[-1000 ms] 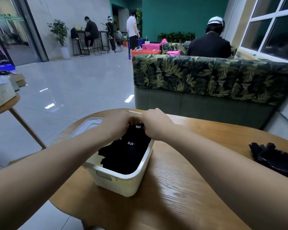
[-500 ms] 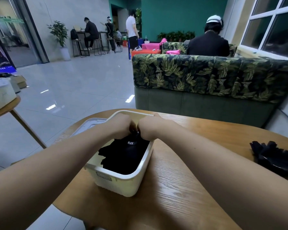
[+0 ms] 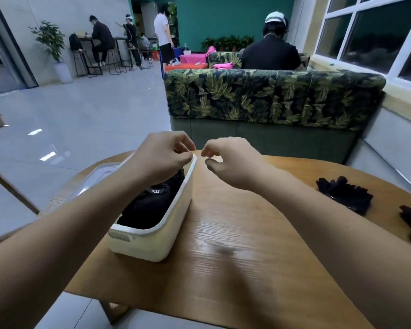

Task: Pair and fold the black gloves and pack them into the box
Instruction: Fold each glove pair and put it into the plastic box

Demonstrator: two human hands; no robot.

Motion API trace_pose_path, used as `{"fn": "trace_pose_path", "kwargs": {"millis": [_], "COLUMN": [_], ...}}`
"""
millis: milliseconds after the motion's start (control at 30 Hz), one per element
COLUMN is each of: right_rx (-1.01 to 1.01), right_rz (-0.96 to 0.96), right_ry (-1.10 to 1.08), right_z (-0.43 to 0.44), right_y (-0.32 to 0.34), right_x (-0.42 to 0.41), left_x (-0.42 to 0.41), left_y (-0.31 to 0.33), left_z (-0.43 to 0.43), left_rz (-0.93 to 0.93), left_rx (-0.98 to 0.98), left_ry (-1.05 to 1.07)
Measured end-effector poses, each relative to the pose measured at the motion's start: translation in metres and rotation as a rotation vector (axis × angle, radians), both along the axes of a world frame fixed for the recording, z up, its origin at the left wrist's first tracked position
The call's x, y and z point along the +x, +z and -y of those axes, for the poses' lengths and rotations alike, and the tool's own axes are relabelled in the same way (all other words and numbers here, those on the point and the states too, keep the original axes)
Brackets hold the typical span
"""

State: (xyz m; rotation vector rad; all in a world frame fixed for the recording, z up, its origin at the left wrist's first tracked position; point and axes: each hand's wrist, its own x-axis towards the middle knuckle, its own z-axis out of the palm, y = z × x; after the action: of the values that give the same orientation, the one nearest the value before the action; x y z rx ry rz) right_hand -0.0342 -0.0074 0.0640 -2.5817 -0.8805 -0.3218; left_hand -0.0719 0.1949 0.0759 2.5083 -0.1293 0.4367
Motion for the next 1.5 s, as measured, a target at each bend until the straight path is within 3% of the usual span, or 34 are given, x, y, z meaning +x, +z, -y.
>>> {"fn": "trace_pose_path", "kwargs": {"millis": [367,667,967,1167,1333,1500], "right_rx": [0.184,0.318,0.162,0.07,-0.02,-0.078], "right_rz": [-0.074,-0.199,-0.104,-0.082,-0.196,-0.188], "right_ry": [-0.255,-0.502,-0.818,-1.032,-1.092,-1.093], "right_z": [0.157,0.243,0.328,0.376,0.392,0.386], "right_y": [-0.056,-0.114,-0.148,-0.154,-0.171,-0.173], "right_x": [-0.05,-0.073,-0.085,-0.095,-0.091,-0.085], "left_x": [-0.021,-0.027,-0.034,-0.036,-0.034,-0.042], "left_y": [-0.052,-0.107,-0.166,-0.178,-0.19,-0.195], "left_z": [0.125,0.197,0.229,0.229,0.226,0.231], "left_rz": [-0.115,-0.206,-0.265,-0.229,-0.172,-0.101], "left_rx": [-0.117,-0.242,-0.239,-0.131,-0.105,-0.046], "left_ry": [-0.158,-0.142,-0.151,-0.233,-0.243,-0.266]}}
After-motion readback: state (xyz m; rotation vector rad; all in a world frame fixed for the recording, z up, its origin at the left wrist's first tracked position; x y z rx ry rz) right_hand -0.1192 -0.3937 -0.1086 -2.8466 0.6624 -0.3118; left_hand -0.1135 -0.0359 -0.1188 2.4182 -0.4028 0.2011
